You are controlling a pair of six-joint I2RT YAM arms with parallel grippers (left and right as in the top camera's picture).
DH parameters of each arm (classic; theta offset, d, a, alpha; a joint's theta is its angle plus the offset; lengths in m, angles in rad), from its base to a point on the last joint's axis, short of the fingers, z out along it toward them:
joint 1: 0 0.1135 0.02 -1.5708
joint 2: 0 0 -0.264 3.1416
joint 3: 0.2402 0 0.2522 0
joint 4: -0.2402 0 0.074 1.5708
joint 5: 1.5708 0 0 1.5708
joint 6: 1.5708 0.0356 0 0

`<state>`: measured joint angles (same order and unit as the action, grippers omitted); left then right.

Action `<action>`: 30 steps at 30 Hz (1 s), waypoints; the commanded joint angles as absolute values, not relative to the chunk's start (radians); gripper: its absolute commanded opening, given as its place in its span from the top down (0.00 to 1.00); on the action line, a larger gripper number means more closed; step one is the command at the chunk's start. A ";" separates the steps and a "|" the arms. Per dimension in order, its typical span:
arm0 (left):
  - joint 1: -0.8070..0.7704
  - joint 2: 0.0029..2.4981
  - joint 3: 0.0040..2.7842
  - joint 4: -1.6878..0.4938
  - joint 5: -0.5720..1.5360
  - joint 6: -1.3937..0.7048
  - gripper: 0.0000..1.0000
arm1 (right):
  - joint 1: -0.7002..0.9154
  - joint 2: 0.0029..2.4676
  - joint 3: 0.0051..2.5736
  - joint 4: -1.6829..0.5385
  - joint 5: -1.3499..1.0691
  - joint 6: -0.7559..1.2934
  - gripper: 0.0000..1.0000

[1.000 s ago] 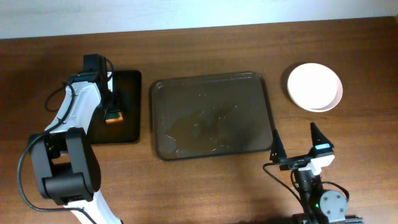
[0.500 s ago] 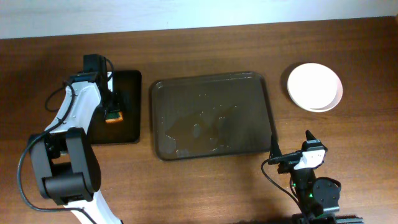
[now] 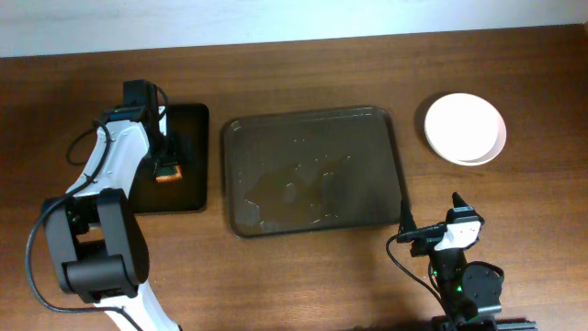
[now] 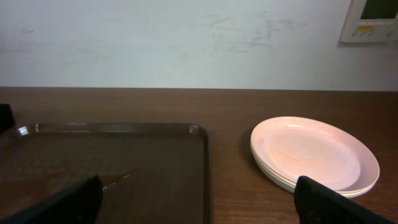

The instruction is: Clean dirty plates on tray and stack at the side

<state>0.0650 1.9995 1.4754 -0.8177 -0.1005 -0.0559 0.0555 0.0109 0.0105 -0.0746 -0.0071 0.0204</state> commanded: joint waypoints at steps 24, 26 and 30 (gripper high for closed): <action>0.068 2.046 1.470 -0.815 -0.093 -0.052 0.00 | 0.064 0.004 0.006 -0.082 0.012 0.015 0.02; 0.068 2.046 1.470 -0.817 -0.095 -0.052 0.00 | 0.064 0.004 0.006 -0.082 0.012 0.015 0.02; 0.068 2.033 1.470 -0.830 -0.128 -0.056 0.00 | 0.064 0.004 0.006 -0.082 0.012 0.015 0.02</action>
